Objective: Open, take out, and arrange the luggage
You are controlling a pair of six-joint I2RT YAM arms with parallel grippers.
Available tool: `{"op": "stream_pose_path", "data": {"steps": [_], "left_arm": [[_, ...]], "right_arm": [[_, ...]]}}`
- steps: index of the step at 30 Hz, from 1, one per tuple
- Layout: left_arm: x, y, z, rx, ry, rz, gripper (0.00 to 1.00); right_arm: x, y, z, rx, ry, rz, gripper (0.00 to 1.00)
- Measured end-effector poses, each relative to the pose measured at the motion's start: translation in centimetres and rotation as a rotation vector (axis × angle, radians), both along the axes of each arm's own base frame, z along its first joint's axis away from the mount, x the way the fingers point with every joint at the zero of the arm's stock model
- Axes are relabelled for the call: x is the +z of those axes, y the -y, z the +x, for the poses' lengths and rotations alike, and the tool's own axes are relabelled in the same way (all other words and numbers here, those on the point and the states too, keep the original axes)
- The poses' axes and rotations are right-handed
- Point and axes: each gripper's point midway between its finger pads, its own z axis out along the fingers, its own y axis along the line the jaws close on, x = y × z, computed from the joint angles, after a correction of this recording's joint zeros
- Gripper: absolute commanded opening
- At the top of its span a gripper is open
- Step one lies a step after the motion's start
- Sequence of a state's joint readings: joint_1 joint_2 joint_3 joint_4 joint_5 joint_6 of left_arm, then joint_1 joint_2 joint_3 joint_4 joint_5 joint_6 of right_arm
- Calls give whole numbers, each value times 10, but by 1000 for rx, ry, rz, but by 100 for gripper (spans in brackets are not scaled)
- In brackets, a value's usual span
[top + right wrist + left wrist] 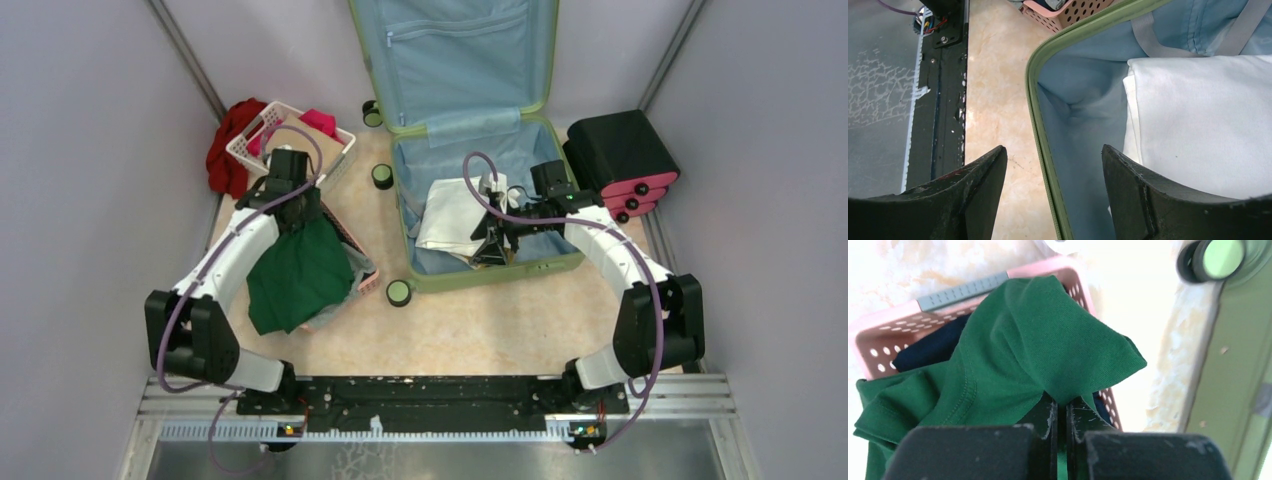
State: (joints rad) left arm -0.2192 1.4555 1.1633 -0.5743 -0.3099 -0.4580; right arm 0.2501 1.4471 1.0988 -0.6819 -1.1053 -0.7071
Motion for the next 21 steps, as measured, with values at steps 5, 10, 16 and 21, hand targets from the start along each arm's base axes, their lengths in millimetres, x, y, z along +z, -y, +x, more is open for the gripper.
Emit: {"op": "stream_pose_path", "data": {"steps": [5, 10, 16, 21], "left_arm": [[15, -8, 17, 85, 90, -91, 0], [-6, -6, 29, 136, 58, -165, 14], [-26, 6, 37, 139, 11, -250, 86], [1, 7, 39, 96, 79, -257, 98]], "right_arm": [[0, 1, 0, -3, -3, 0, 69], [0, 2, -1, -3, -6, 0, 69], [0, 4, 0, -9, -8, -1, 69], [-1, 5, 1, -11, -6, -2, 69]]}}
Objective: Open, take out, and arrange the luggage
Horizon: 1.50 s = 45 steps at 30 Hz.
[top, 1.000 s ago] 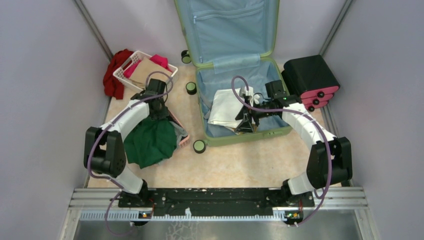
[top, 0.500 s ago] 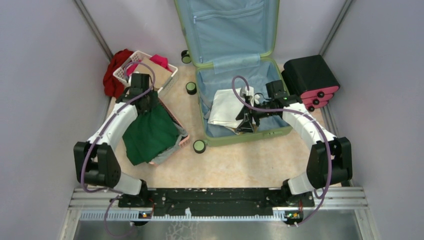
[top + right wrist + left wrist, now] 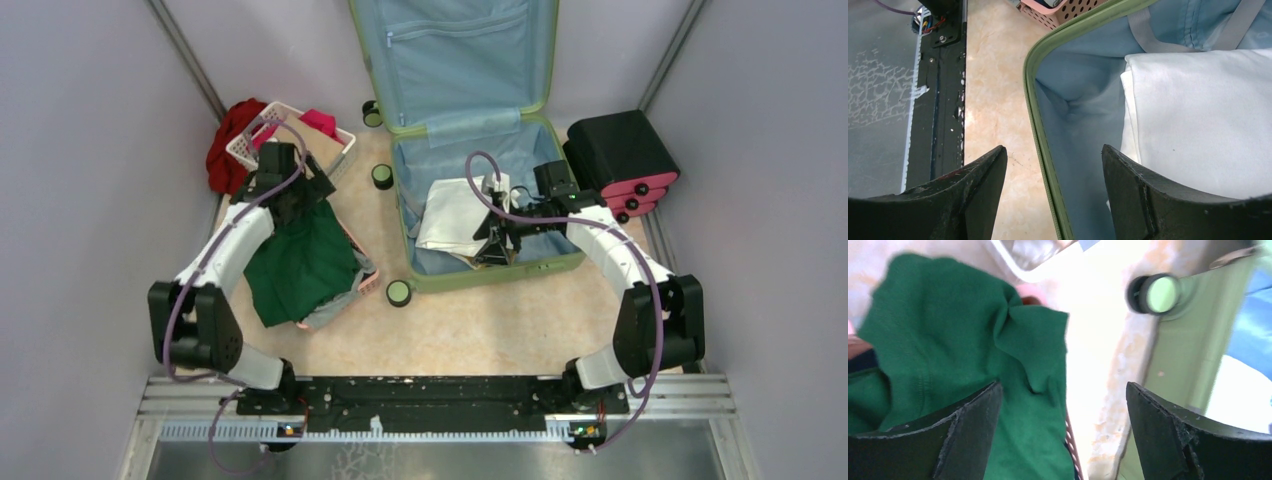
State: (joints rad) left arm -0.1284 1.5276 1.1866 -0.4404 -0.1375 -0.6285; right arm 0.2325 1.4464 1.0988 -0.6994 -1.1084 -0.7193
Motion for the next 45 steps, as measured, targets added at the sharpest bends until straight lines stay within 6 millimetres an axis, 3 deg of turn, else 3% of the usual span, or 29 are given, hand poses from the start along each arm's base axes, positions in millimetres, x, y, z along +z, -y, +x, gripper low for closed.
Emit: {"op": "stream_pose_path", "data": {"steps": [4, 7, 9, 12, 16, 21, 24, 29, 36, 41, 45], "left_arm": [[68, 0, -14, -73, 212, 17, 98], [123, 10, -43, -174, 435, -4, 98], [142, 21, -68, -260, 557, -30, 98], [141, 38, -97, -371, 640, -78, 98], [118, 59, -123, -480, 642, -181, 99], [110, 75, -150, -544, 663, -300, 98], [119, 78, -161, -556, 708, -337, 99], [124, 78, -169, -554, 743, -358, 98], [119, 79, -169, -547, 729, -374, 98], [119, 79, -170, -546, 728, -376, 98], [119, 79, -170, -546, 726, -380, 98]], "right_arm": [[-1, 1, 1, -3, 7, -5, 69], [-1, 3, 3, -16, 18, -18, 69], [-2, 6, 6, -30, 34, -33, 70], [-2, 7, 10, -34, 61, -49, 76], [4, -1, 16, 41, 214, -86, 84], [7, -35, 12, 195, 388, -129, 82], [4, -53, 26, 224, 439, -168, 79], [-24, -65, 45, 215, 475, -286, 67], [-67, -65, 56, 204, 450, -433, 63], [-80, -62, 69, 168, 459, -493, 58], [-90, -61, 77, 147, 470, -535, 47]]}}
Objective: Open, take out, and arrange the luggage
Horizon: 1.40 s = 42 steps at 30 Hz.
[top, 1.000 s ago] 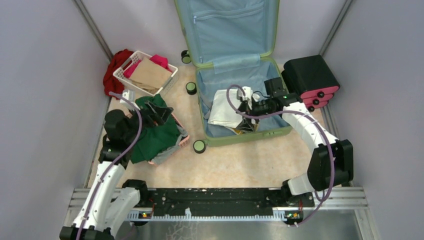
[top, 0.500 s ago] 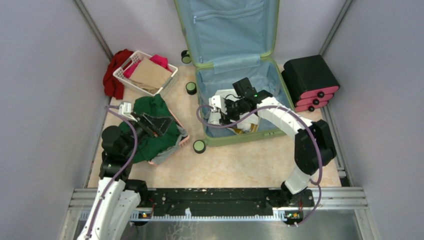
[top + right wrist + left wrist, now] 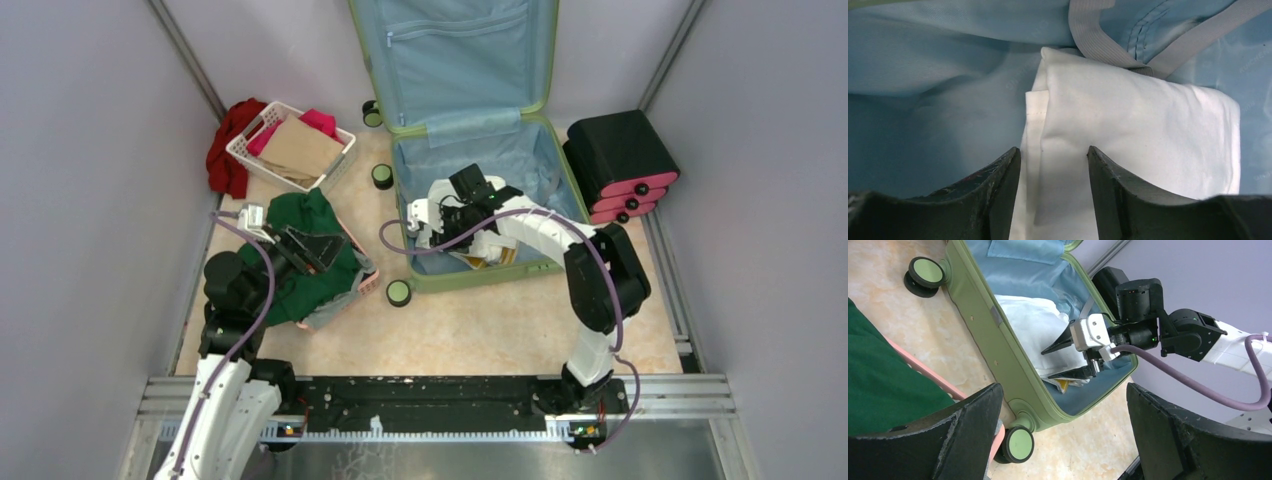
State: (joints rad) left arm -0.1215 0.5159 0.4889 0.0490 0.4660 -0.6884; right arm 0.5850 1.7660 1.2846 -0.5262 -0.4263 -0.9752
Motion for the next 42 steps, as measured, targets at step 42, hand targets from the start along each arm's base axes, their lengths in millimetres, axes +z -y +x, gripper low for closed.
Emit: {"op": "stream_pose_path", "data": {"steps": [42], "left_arm": [[-31, 114, 40, -195, -366, -236, 93]], "right_arm": [[83, 32, 21, -252, -190, 495, 0]]}}
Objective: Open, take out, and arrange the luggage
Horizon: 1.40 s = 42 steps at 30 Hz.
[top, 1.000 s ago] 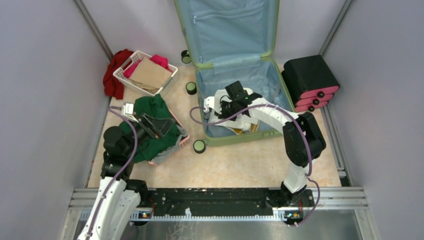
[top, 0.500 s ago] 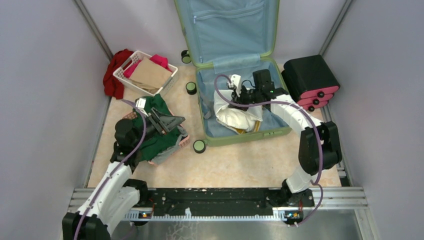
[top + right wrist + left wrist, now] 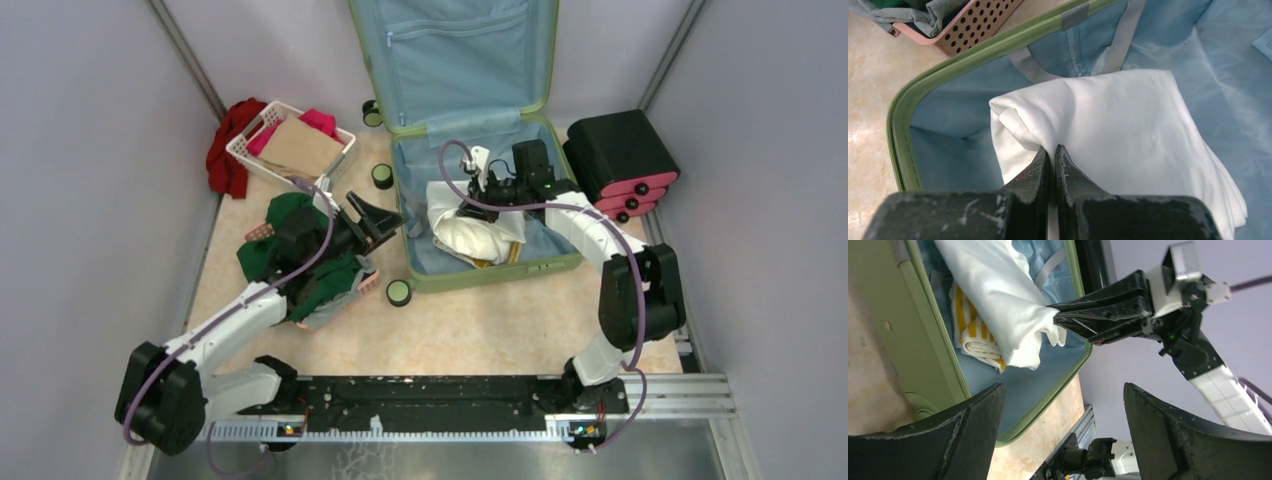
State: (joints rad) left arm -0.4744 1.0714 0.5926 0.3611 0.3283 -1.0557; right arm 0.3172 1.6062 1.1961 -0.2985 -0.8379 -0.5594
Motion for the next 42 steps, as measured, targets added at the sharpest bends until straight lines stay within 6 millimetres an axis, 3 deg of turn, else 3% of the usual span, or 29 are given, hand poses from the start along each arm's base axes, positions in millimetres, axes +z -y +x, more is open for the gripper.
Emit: {"op": "stream_pose_path", "data": {"steps": [7, 14, 28, 34, 42], "left_arm": [[-24, 20, 28, 47, -108, 19, 92], [-21, 37, 53, 42, -103, 42, 92], [-53, 88, 73, 36, -234, 15, 93], [-67, 96, 78, 76, -308, -13, 92], [-66, 109, 87, 108, -376, -93, 87]], "right_arm": [[3, 3, 4, -10, 9, 15, 0], [6, 8, 7, -24, -3, 38, 0], [17, 23, 9, -65, -11, 111, 0], [18, 23, 9, -64, -9, 122, 0], [22, 21, 5, -50, -10, 136, 0]]}}
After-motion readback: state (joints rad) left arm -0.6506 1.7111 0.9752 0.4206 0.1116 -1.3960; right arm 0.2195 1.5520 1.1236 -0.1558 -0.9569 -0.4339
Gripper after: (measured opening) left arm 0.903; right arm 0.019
